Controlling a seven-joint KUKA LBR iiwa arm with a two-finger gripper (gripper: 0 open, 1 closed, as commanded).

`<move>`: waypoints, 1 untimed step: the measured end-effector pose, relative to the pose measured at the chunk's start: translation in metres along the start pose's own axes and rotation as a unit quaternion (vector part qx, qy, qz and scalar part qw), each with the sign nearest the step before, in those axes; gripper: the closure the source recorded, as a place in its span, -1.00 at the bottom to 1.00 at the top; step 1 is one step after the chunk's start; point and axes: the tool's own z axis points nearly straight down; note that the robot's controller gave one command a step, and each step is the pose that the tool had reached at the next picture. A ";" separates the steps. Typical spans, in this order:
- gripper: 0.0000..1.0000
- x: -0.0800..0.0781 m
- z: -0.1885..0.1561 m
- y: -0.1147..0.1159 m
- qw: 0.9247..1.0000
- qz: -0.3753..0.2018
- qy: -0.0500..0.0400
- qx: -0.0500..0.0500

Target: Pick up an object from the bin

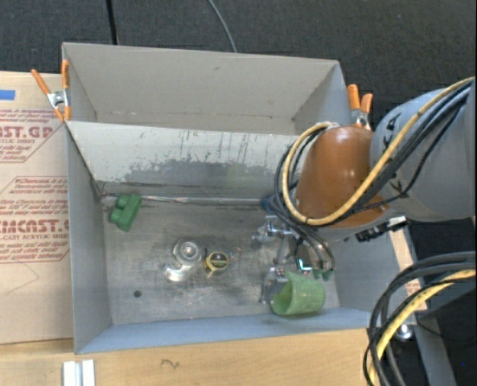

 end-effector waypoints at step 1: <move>-1.00 -0.068 0.049 0.076 1.000 -0.015 -0.005 -0.002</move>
Offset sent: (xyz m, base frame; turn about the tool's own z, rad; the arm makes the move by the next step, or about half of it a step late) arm 0.0670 0.0701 -0.0461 -0.0210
